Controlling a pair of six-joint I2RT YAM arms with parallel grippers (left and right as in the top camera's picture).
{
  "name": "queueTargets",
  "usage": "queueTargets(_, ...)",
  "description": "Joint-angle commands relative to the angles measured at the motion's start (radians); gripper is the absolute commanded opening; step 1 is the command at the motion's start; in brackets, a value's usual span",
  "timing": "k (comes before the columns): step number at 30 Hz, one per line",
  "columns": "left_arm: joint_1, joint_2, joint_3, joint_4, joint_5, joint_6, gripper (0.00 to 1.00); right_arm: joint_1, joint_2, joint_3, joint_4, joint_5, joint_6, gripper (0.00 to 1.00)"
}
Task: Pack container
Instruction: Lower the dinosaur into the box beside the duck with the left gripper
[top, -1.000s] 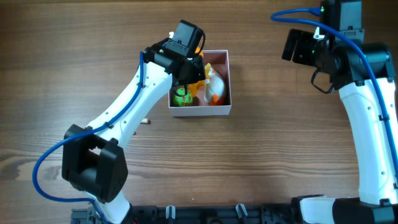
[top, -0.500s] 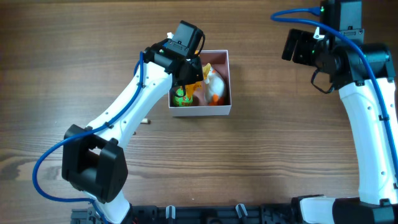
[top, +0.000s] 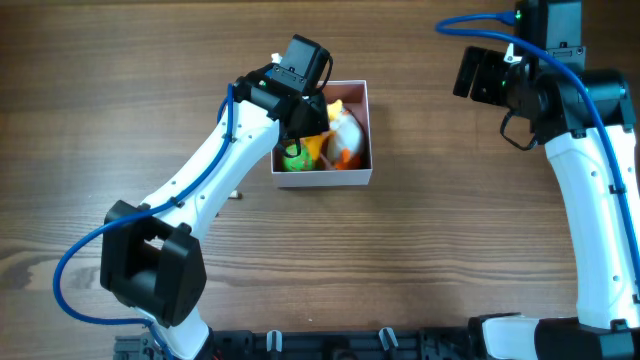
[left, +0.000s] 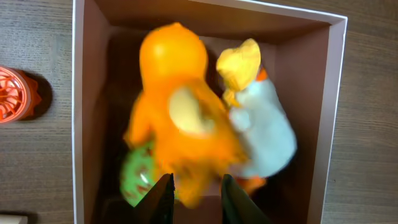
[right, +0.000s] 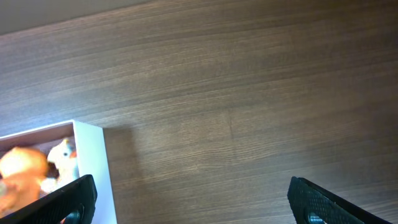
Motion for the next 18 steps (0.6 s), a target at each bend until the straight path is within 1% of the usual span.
queueTargets(1, -0.005, -0.001, 0.001, -0.001, -0.013, 0.001, 0.36, 0.000, 0.006, 0.000, 0.003, 0.014, -0.005, 1.00)
queueTargets(3, -0.004, -0.001, 0.001, 0.000, -0.014, 0.001, 0.44, 0.000, 0.006, 0.000, 0.003, 0.014, -0.005, 1.00)
queueTargets(4, -0.003, -0.002, 0.001, 0.006, -0.014, 0.002, 0.45, 0.000, 0.006, 0.000, 0.003, 0.014, -0.005, 1.00)
queueTargets(5, -0.002, -0.002, 0.001, 0.011, -0.014, 0.002, 0.45, 0.000, 0.006, 0.000, 0.003, 0.014, -0.005, 1.00)
queueTargets(8, 0.002, -0.002, 0.001, 0.036, -0.015, 0.002, 0.40, 0.000, 0.006, 0.000, 0.003, 0.014, -0.005, 1.00)
queueTargets(13, 0.002, -0.002, 0.001, 0.094, -0.029, 0.001, 0.25, 0.000, 0.006, 0.000, 0.003, 0.014, -0.005, 1.00)
queueTargets(14, 0.002, -0.002, 0.001, 0.097, -0.049, 0.002, 0.10, 0.000, 0.006, 0.000, 0.003, 0.014, -0.005, 1.00)
queueTargets(15, 0.002, -0.001, 0.001, 0.097, -0.073, 0.002, 0.04, 0.000, 0.006, 0.000, 0.003, 0.014, -0.005, 1.00)
queueTargets(18, 0.002, 0.006, 0.001, 0.097, -0.145, 0.002, 0.04, 0.000, 0.006, 0.000, 0.003, 0.014, -0.005, 1.00)
